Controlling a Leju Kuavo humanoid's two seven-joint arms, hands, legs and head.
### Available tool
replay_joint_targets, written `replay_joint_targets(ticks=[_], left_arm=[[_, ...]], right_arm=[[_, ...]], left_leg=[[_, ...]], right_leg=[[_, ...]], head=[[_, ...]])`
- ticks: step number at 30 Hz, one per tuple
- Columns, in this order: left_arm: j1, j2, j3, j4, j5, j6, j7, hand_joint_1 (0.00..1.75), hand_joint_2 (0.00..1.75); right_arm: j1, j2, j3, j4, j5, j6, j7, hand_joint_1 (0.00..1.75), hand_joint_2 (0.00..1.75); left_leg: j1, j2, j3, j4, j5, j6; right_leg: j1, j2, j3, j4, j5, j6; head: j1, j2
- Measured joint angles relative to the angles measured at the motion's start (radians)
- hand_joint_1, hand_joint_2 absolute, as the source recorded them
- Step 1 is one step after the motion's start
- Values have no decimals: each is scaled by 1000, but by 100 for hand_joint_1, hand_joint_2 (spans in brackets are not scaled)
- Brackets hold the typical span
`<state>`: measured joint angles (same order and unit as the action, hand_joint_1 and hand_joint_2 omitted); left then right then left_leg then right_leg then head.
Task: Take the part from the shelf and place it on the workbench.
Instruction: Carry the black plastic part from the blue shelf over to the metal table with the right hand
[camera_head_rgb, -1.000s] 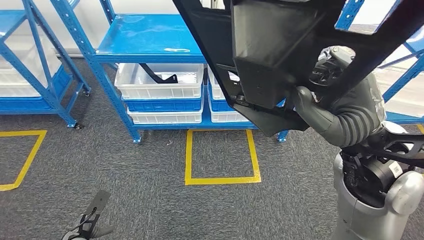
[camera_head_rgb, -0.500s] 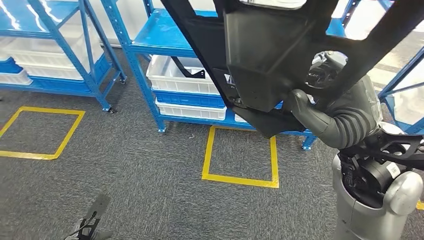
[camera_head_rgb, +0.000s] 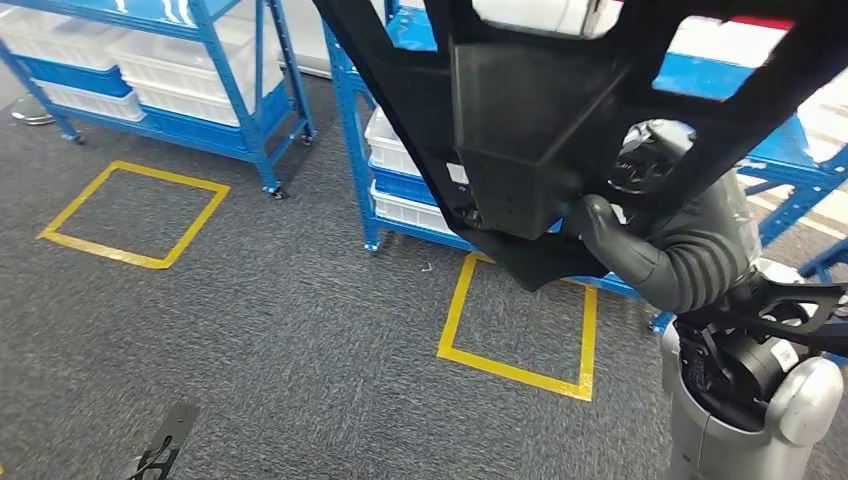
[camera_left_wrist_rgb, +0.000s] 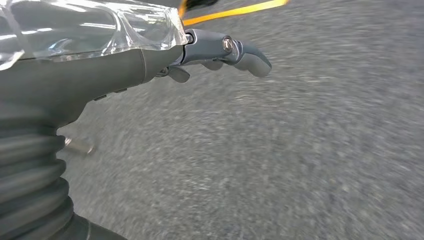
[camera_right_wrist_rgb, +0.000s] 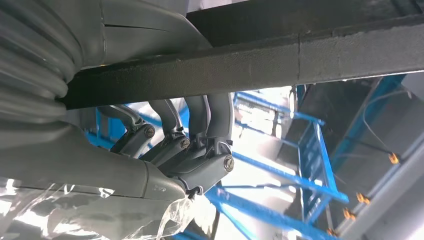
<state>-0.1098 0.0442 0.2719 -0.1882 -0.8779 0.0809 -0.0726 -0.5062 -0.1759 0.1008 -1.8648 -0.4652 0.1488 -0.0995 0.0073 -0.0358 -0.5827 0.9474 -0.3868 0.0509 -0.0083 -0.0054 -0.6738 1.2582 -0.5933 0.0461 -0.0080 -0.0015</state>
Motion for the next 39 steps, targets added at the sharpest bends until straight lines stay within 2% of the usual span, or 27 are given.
replay_joint_targets(ticks=[1,2,4,6,8,9,11,12,13,15,16,17,19,21,23,24,25,27,29,30,31,32,33,34,36,37,39], left_arm=[[2,6,2,0,5,-1,5,0,175],[4,13,4,1,9,-3,8,0,175],[4,23,10,1,16,-6,11,0,175],[3,30,16,1,21,-8,14,0,175],[7,38,18,1,22,-9,19,0,175],[10,41,19,2,22,-10,23,0,175],[12,47,19,3,19,-10,29,0,175],[10,48,19,4,16,-10,31,0,175],[8,49,19,4,14,-10,33,0,175],[7,49,18,4,9,-10,39,0,175],[8,49,18,4,8,-10,42,0,175],[9,50,18,4,7,-10,44,0,175],[6,51,18,4,4,-10,46,0,175],[2,51,18,4,1,-11,47,0,175],[5,51,18,5,-1,-12,47,0,175],[8,51,18,5,-2,-12,48,0,175],[10,51,18,5,-2,-13,48,0,175],[8,50,18,5,-4,-13,48,0,175],[7,48,18,5,-7,-14,48,0,175],[7,47,17,5,-10,-15,48,0,175],[9,47,17,5,-14,-15,48,0,175],[9,46,17,5,-17,-16,48,0,175],[10,46,17,5,-19,-16,48,0,175],[9,44,17,5,-21,-17,48,0,175],[8,41,17,5,-22,-21,50,0,175],[8,39,16,6,-22,-23,52,0,175],[13,37,16,6,-22,-26,57,0,175]], right_arm=[[4,0,0,-2,-1,-1,1,175,175],[6,0,0,-4,-2,-1,1,175,175],[8,0,-1,-10,-3,-3,2,175,175],[11,0,-3,-15,-5,-4,2,175,175],[16,0,-3,-18,-4,-6,2,175,175],[17,0,-3,-19,-4,-7,2,175,175],[20,0,-4,-24,-4,-8,2,175,175],[22,0,-4,-27,-3,-8,2,175,175],[25,0,-4,-28,-2,-8,2,175,175],[30,0,-4,-29,0,-9,3,175,175],[32,0,-4,-30,1,-8,4,175,175],[33,0,-5,-31,2,-8,5,175,175],[33,0,-5,-37,3,-8,9,175,175],[31,-1,-7,-45,3,-8,12,175,175],[30,-2,-8,-49,3,-8,18,175,175],[29,-4,-8,-51,3,-8,21,175,175],[29,-5,-9,-54,3,-8,23,175,175],[32,-9,-11,-57,0,-9,28,175,175],[39,-13,-14,-59,-2,-10,31,175,175],[43,-14,-15,-60,-2,-11,32,175,175],[45,-15,-15,-60,-3,-11,33,175,175],[47,-16,-15,-61,-3,-12,33,175,175],[47,-16,-15,-62,-3,-12,33,175,175],[47,-17,-15,-64,-3,-12,34,175,175],[47,-19,-16,-69,-4,-12,35,175,175],[48,-19,-16,-71,-4,-13,38,175,175],[47,-20,-16,-78,-4,-13,47,175,175]], left_leg=[[0,-13,0,0,0,0],[0,-27,1,1,1,-1],[-1,-54,0,4,3,-5],[0,-77,-9,6,7,-14],[4,-100,-19,5,14,-28],[4,-93,-24,10,12,-34],[2,-43,-54,69,-27,-45],[2,-10,-80,132,-61,-51],[3,8,-112,205,-96,-56],[7,21,-150,305,-131,-62],[8,25,-142,299,-123,-63],[9,33,-112,250,-99,-64],[5,77,-27,100,-48,-62],[-1,106,14,15,-26,-50],[-4,89,11,6,-23,-35],[-3,78,10,4,-20,-28],[-2,67,10,3,-16,-21],[0,44,9,0,-10,-10],[-1,19,8,1,-7,-4],[-2,5,7,1,-6,-2],[-3,-9,7,1,-5,-2],[-3,-23,7,1,-4,-2],[-3,-37,8,2,-3,-3],[-4,-51,7,2,-2,-5],[-3,-76,2,4,2,-13],[-2,-87,-2,4,5,-19],[3,-100,-11,5,9,-29]], right_leg=[[0,3,6,-15,19,-2],[-1,11,31,-69,54,-4],[-6,57,97,-212,120,-9],[-8,90,128,-286,142,-12],[-6,73,128,-294,144,-17],[-6,60,128,-296,147,-22],[-8,32,128,-302,152,-32],[-7,18,128,-302,153,-34],[-7,4,127,-302,154,-36],[-6,-23,126,-301,154,-36],[-6,-36,126,-301,153,-36],[-6,-49,126,-301,153,-36],[-2,-71,127,-300,151,-31],[6,-91,128,-299,148,-22],[9,-110,131,-302,148,-13],[6,-107,131,-299,143,-7],[4,-90,126,-283,129,-3],[-1,-33,89,-189,68,3],[0,-3,27,-48,4,3],[1,2,7,-6,-6,2],[1,4,5,-3,4,0],[1,9,24,-42,31,-3],[1,24,59,-111,68,-8],[1,50,95,-187,98,-14],[2,85,142,-285,131,-19],[4,88,147,-299,133,-19],[4,62,147,-304,140,-25]], head=[[0,0],[0,0],[0,0],[0,0],[0,0],[0,0],[-4,0],[-6,0],[-8,0],[-9,0],[-9,0],[-9,0],[-9,0],[-7,0],[-4,0],[-4,0],[-3,0],[-3,0],[-2,0],[-2,0],[-2,0],[-2,0],[-2,0],[-2,0],[-2,0],[-2,0],[-2,0]])
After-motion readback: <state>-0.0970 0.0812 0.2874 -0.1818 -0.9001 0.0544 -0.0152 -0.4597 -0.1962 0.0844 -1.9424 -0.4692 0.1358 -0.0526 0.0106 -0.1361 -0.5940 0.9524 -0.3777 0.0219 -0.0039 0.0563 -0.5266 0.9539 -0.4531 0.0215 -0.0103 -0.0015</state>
